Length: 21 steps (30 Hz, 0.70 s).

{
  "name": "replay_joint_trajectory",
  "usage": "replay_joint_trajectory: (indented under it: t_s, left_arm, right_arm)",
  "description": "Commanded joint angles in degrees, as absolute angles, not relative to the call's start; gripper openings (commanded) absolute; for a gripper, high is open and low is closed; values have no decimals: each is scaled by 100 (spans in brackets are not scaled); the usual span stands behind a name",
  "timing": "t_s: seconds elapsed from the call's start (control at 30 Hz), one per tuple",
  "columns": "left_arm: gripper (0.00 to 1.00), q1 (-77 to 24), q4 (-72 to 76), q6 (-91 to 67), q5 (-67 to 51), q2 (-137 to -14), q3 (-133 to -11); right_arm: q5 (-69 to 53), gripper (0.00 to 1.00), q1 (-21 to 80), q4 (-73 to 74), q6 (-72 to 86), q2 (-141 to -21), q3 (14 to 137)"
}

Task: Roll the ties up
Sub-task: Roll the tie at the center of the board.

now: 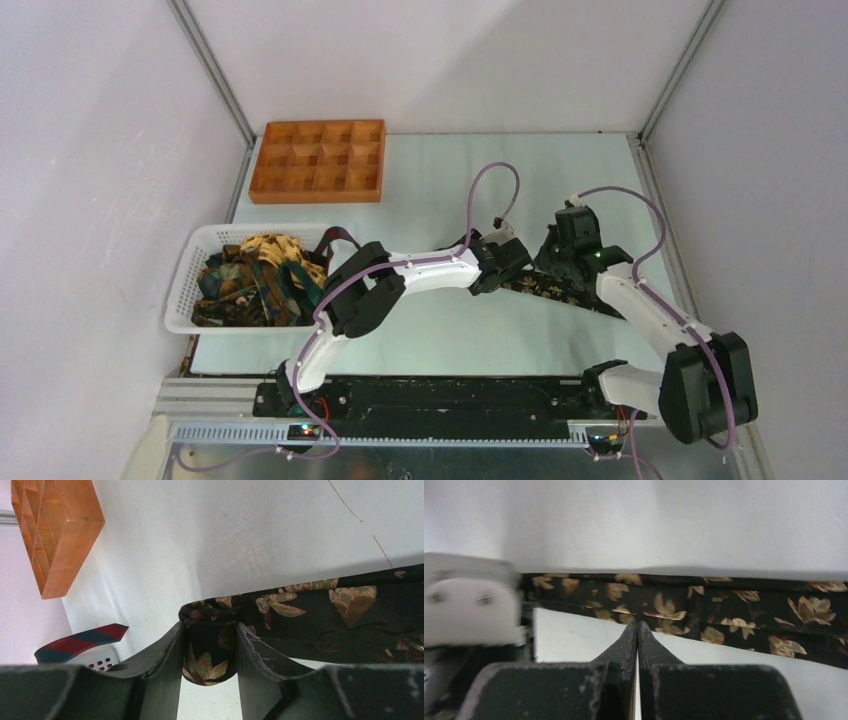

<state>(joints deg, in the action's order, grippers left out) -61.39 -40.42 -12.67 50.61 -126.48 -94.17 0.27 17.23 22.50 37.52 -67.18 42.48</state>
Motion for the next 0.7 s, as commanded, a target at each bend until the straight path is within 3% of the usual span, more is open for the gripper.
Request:
replay_joint_trajectory:
  t_s: [0.0, 0.67]
  left_arm:
    - [43, -6129, -3975, -1170, 5256, -12639, -9375]
    - [43, -6067, -3897, -994, 5577, -12697, -9225]
  right_arm:
    - [346, 0, 1637, 2232, 4092, -7052, 4126]
    - [830, 0, 1576, 2162, 4102, -8341, 4087]
